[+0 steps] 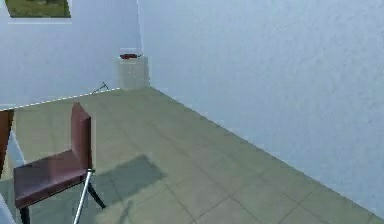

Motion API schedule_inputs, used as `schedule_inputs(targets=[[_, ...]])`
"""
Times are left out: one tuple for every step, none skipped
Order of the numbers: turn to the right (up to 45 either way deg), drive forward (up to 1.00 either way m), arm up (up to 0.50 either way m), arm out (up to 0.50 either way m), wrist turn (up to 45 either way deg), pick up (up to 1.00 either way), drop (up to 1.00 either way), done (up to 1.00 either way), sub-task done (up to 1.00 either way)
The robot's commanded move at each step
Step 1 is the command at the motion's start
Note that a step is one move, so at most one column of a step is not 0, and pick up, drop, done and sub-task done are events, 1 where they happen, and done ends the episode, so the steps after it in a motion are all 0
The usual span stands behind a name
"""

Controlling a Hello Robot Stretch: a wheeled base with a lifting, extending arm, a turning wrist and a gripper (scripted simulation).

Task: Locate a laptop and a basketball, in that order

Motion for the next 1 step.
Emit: schedule_inputs(targets=[[0.0,1.0,0.0,0.0,0.0,0.0,0.0,0.0,0.0]])
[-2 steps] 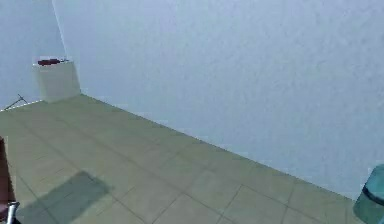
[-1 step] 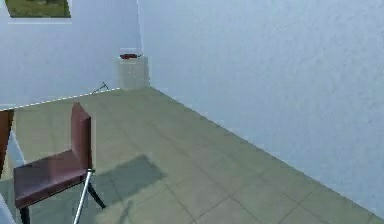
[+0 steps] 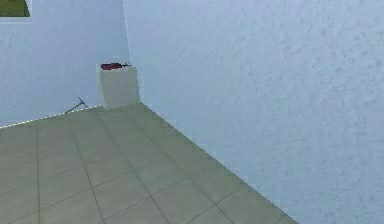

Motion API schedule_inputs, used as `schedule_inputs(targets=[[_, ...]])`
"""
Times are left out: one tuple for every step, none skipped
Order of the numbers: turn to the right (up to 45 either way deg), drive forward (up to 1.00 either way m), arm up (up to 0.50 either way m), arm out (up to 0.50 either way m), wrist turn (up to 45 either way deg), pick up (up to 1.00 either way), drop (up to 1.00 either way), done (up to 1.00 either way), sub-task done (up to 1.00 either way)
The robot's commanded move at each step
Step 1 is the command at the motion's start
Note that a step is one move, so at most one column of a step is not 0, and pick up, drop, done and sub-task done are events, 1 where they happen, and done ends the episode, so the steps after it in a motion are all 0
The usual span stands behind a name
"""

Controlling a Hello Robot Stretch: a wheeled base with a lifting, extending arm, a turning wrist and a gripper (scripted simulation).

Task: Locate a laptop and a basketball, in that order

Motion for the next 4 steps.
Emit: schedule_inputs(targets=[[-9.0,0.0,0.0,0.0,0.0,0.0,0.0,0.0,0.0],[0.0,0.3,0.0,0.0,0.0,0.0,0.0,0.0,0.0],[-24.0,0.0,0.0,0.0,0.0,0.0,0.0,0.0,0.0],[0.0,1.0,0.0,0.0,0.0,0.0,0.0,0.0,0.0]])
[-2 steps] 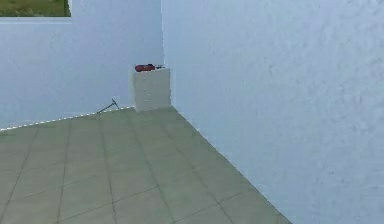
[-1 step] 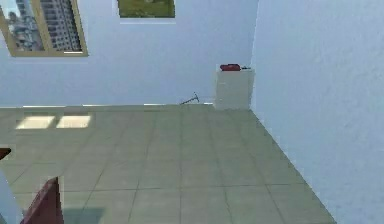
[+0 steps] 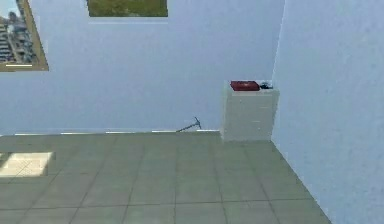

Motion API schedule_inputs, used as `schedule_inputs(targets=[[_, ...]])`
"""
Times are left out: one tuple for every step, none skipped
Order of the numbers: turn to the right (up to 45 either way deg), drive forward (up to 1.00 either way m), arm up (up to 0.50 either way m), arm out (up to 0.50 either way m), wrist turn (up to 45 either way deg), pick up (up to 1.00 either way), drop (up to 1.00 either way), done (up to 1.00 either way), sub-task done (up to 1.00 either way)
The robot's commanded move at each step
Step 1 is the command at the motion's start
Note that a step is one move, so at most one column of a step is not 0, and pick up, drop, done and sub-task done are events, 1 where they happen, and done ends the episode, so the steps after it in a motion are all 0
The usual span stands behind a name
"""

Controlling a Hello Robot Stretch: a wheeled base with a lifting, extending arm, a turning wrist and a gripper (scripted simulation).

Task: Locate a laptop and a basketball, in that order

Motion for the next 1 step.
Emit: schedule_inputs(targets=[[-45.0,0.0,0.0,0.0,0.0,0.0,0.0,0.0,0.0]])
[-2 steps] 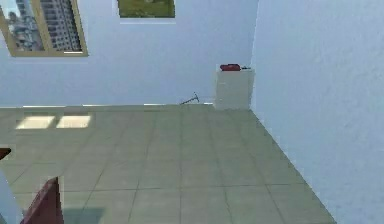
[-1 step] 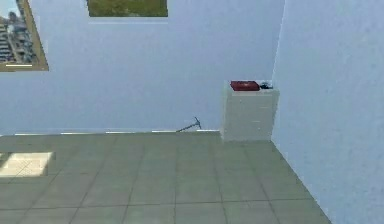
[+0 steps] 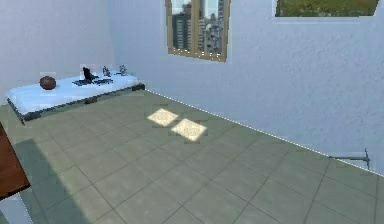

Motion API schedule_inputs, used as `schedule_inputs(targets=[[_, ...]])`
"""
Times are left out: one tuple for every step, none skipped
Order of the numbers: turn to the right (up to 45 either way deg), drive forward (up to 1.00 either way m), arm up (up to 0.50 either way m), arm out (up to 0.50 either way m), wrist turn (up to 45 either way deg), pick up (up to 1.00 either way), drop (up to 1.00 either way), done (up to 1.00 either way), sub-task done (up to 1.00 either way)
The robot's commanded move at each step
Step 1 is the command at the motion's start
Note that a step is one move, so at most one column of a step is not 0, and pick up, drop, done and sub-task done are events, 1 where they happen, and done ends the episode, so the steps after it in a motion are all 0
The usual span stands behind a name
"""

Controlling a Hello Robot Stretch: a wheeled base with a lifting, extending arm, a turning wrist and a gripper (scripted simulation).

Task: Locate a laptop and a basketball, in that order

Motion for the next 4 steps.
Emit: schedule_inputs(targets=[[-3.0,0.0,0.0,0.0,0.0,0.0,0.0,0.0,0.0],[0.0,0.95,0.0,0.0,0.0,0.0,0.0,0.0,0.0],[-33.0,0.0,0.0,0.0,0.0,0.0,0.0,0.0,0.0],[0.0,1.0,0.0,0.0,0.0,0.0,0.0,0.0,0.0]])
